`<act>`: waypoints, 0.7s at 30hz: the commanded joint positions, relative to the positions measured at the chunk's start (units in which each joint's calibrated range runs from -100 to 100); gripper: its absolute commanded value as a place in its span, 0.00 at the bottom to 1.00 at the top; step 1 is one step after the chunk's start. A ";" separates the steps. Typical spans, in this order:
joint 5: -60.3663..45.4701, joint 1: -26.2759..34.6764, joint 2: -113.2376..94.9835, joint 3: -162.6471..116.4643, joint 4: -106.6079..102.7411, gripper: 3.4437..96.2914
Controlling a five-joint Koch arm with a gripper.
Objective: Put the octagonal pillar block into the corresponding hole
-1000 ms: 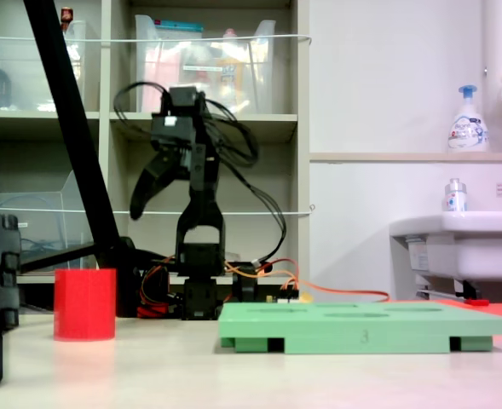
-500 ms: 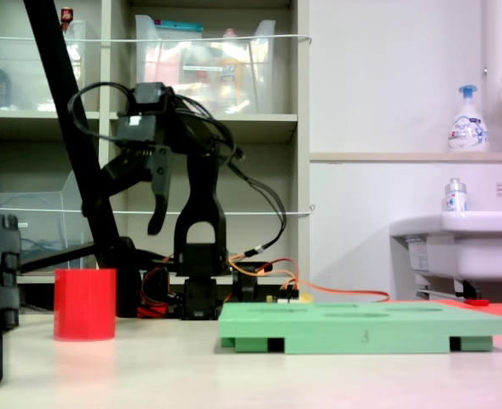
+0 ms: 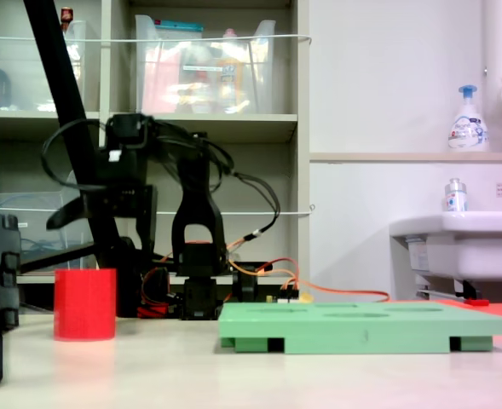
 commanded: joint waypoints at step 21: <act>-0.49 -2.00 14.95 0.28 11.23 0.99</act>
